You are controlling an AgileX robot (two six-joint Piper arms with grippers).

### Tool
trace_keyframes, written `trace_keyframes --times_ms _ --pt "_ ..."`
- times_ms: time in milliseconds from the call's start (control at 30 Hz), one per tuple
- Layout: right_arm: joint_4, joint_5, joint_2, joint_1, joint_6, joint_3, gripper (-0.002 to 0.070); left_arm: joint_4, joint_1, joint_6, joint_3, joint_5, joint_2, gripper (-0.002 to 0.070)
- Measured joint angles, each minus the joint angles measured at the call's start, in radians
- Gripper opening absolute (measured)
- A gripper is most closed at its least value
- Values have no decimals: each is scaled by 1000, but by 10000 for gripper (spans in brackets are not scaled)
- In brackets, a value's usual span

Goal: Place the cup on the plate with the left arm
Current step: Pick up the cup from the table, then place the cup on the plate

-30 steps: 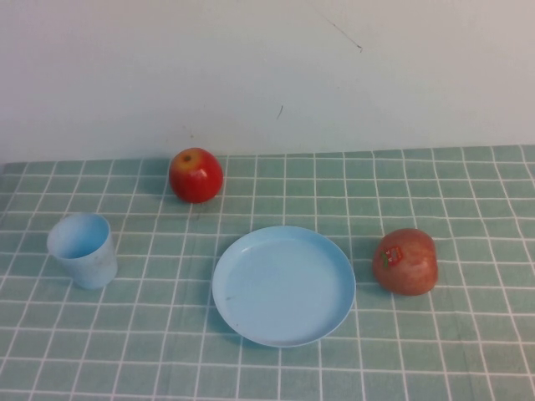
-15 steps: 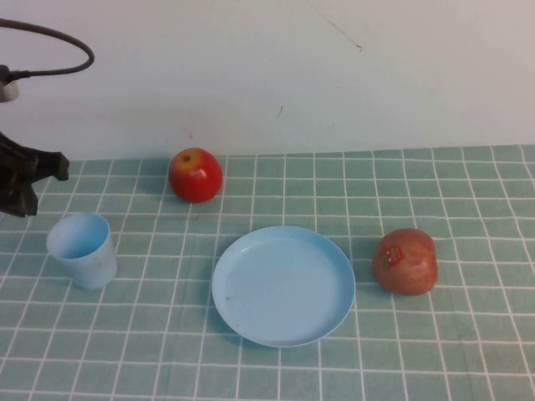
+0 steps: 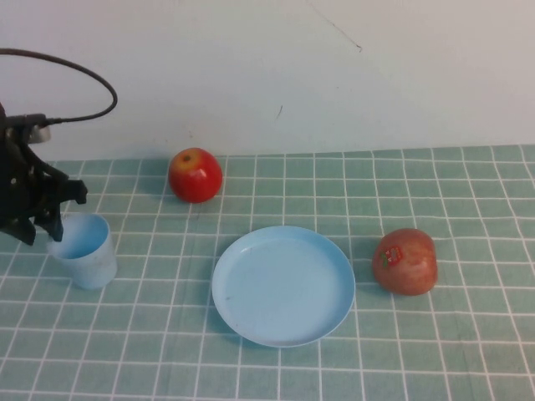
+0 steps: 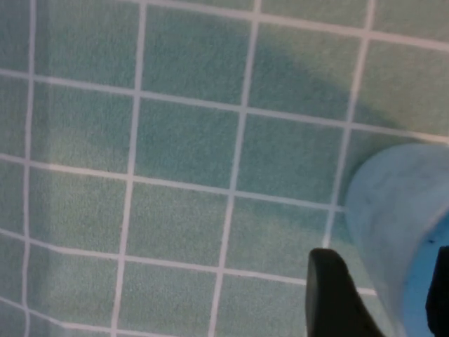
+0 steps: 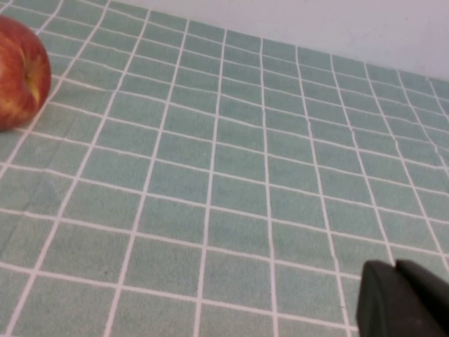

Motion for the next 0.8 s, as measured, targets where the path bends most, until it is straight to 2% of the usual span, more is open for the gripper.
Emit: trace_keyframes --times_ms 267,333,433,533,667,800 --pt "0 0 0 0 0 0 -2 -102 52 55 0 -39 103 247" --pt "0 0 0 0 0 0 -2 -142 52 89 0 -49 116 200" --pt "0 0 0 0 0 0 -2 -195 52 133 -2 -58 120 74" --pt "0 0 0 0 0 0 -2 -257 52 172 -27 -38 122 24" --pt "0 0 0 0 0 0 -2 -358 38 222 -117 41 124 16" --pt "0 0 0 0 0 0 -2 -389 -40 238 -234 128 124 15"
